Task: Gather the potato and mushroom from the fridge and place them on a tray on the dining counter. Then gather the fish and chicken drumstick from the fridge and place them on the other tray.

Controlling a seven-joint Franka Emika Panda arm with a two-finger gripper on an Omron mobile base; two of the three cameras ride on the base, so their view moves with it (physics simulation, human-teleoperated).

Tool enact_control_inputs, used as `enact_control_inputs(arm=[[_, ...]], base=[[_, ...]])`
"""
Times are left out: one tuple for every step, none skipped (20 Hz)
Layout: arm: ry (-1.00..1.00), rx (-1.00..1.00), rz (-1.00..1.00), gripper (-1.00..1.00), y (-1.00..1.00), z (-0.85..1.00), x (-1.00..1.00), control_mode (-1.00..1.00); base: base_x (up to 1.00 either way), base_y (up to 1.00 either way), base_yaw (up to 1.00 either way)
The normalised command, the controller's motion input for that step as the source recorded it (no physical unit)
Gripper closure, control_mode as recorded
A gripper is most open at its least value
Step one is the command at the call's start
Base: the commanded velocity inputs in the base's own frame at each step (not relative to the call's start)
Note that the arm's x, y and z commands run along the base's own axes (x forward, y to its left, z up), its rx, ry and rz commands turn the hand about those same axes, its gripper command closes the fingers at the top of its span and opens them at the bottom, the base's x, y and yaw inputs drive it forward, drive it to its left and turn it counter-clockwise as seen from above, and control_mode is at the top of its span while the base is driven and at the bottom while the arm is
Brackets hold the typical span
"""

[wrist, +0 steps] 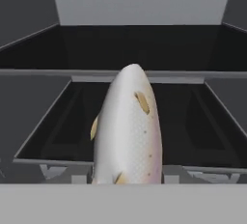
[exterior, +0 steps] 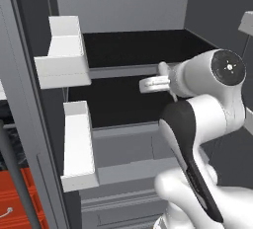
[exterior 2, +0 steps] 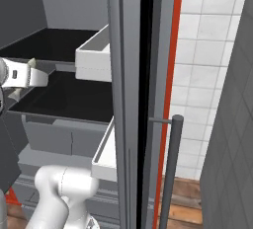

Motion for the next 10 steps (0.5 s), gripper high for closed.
enact_control_inputs(arm=[[0.08, 0.0, 0.0, 1.0, -0.22, 0.0, -0.79, -1.0], [0.07, 0.0, 0.0, 1.0, -0.24, 0.0, -0.82, -1.0], [0.07, 0.0, 0.0, 1.0, -0.24, 0.0, -0.82, -1.0], [0.07, 0.0, 0.0, 1.0, -0.24, 0.0, -0.81, -1.0], [0.07, 0.0, 0.0, 1.0, -0.26, 0.0, -0.81, -1.0], [0.07, 0.0, 0.0, 1.0, -0.27, 0.0, -0.78, -1.0], [0.07, 0.0, 0.0, 1.0, -0.3, 0.0, -0.77, -1.0], [0.06, 0.0, 0.0, 1.0, -0.31, 0.0, -0.77, -1.0], [0.04, 0.0, 0.0, 1.0, -0.32, 0.0, -0.8, -1.0], [0.04, 0.0, 0.0, 1.0, -0.33, 0.0, -0.8, -1.0]], base=[[0.0, 0.0, 0.0], [0.0, 0.0, 0.0], [0.0, 0.0, 0.0], [0.0, 0.0, 0.0], [0.0, 0.0, 0.0], [0.0, 0.0, 0.0], [0.0, 0.0, 0.0], [0.0, 0.0, 0.0], [0.0, 0.0, 0.0], [0.0, 0.0, 0.0]])
